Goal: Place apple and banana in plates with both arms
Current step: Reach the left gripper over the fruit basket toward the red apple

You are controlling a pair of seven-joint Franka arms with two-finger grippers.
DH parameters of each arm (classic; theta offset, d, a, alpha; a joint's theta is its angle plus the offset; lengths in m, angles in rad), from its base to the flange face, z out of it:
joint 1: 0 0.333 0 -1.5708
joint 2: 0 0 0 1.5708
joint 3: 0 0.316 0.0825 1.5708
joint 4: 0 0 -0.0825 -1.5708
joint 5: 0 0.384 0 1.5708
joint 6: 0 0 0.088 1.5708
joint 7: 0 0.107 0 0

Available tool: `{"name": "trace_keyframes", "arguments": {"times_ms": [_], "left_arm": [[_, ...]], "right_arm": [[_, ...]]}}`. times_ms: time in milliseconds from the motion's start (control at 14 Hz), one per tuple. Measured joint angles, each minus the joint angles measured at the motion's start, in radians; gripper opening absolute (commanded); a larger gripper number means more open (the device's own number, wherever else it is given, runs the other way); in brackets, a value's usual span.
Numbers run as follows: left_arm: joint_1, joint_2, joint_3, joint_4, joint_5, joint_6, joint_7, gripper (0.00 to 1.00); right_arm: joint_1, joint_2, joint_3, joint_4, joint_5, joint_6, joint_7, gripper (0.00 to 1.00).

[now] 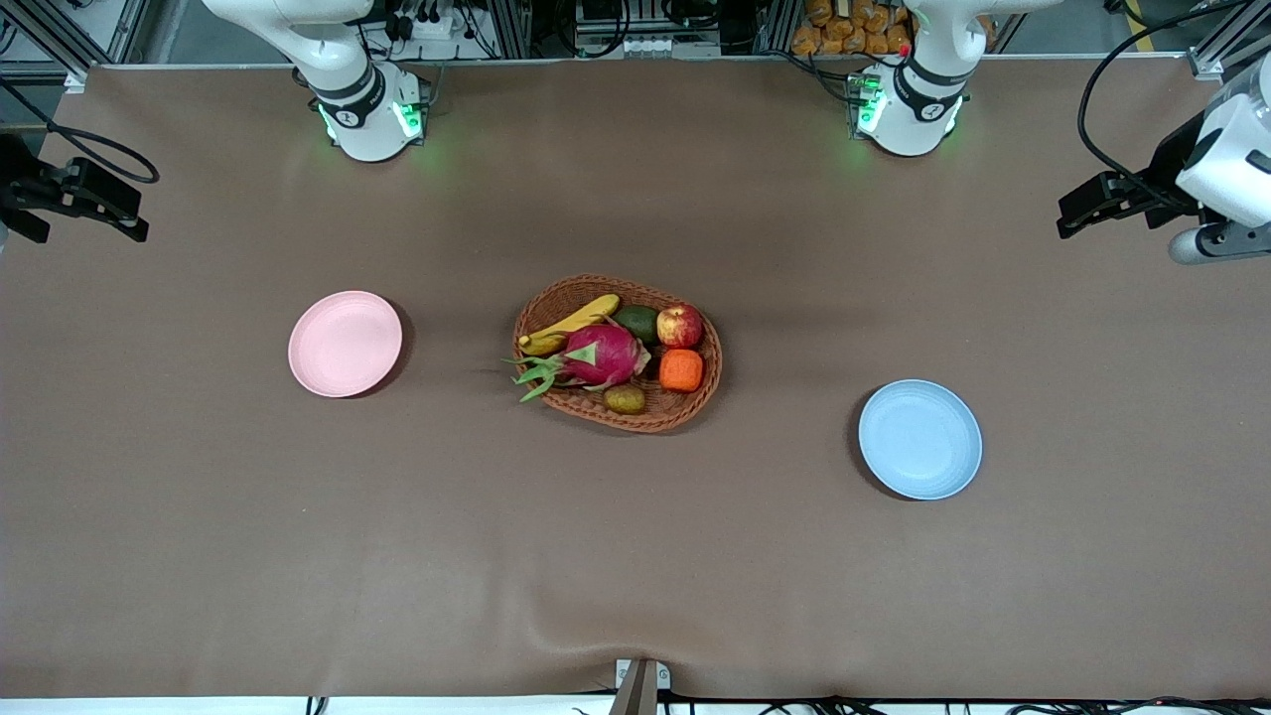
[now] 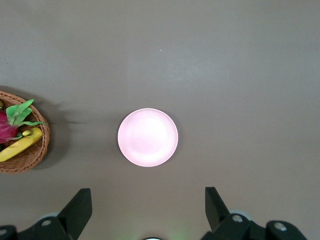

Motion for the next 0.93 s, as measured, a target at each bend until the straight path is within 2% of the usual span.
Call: {"name": "trace_keyframes", "arguments": {"times_ms": [214,357,929], "left_arm": [[-0.006,0.034,-0.014,-0.006,-0.007,0.019,0.000,1.00],[-0.007,0.076,-0.048,-0.008,-0.022,0.054,-0.019,1.00],[-0.032,0.254,-0.292,-0.026,-0.033,0.253,-0.405,1.00]], "right_arm": [[0.000,0.000,-0.002,0.000,0.000,0.000,0.000,1.00],[0.000,0.000,-0.002,0.000,0.000,-0.001,0.000,1.00],[0.003,0.000,-0.003,0.001,0.000,-0.002,0.000,1.00]]}}
